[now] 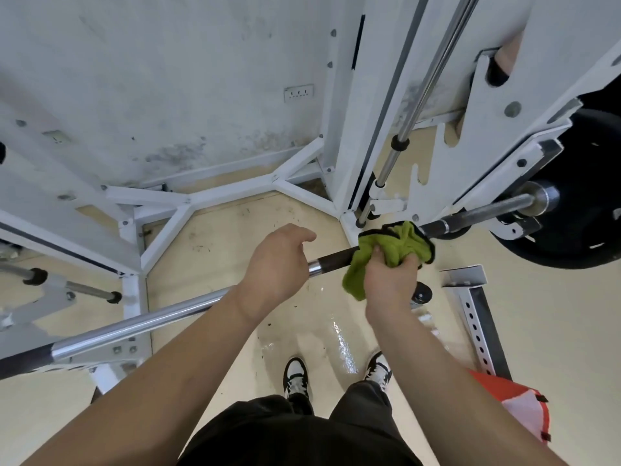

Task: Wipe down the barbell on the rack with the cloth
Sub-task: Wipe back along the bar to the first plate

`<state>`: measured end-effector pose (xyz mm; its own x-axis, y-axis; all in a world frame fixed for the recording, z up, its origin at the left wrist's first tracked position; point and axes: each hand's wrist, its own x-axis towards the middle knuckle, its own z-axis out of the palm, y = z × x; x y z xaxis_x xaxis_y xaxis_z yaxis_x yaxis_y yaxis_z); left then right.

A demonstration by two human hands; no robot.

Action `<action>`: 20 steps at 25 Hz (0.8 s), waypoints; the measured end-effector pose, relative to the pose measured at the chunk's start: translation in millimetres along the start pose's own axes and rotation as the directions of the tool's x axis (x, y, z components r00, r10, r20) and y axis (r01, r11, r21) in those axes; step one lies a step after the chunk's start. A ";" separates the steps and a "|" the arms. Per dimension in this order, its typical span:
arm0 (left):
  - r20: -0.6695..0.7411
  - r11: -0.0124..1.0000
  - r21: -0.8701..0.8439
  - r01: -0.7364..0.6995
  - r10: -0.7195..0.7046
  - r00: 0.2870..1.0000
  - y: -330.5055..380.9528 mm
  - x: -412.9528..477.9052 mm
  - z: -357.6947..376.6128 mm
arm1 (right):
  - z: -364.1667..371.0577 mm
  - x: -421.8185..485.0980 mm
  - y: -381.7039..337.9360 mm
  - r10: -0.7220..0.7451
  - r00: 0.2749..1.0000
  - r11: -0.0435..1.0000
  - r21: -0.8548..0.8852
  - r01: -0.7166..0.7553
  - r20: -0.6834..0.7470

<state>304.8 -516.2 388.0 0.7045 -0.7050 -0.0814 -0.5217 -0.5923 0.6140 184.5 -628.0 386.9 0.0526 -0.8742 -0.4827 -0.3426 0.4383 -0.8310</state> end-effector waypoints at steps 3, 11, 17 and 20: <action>-0.031 0.999 -0.013 -0.052 0.052 0.998 -1.1 1.4 0.5 | 10.0 -34.4 14.9 0.032 0.946 0.997 -0.078 -0.007 0.323; -0.138 0.999 -0.018 -0.040 0.037 0.990 -4.2 7.4 -8.1 | -19.2 11.0 -78.7 -0.441 0.757 0.364 -0.675 0.642 0.482; -0.122 0.999 -0.042 -0.013 0.008 0.993 -12.0 -6.1 -12.7 | 56.1 -4.4 -71.9 -0.125 0.623 -0.281 -0.630 0.724 0.772; -0.184 0.999 -0.037 -0.021 0.014 0.983 -19.1 -5.8 -20.2 | 52.3 -10.2 -71.1 -0.113 0.487 -0.286 -0.497 0.819 0.866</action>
<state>320.4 -492.9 392.7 0.7740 -0.6289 0.0730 -0.5181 -0.5628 0.6441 257.4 -639.2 436.4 0.8769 -0.2939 -0.3803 -0.3254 -0.9454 -0.0199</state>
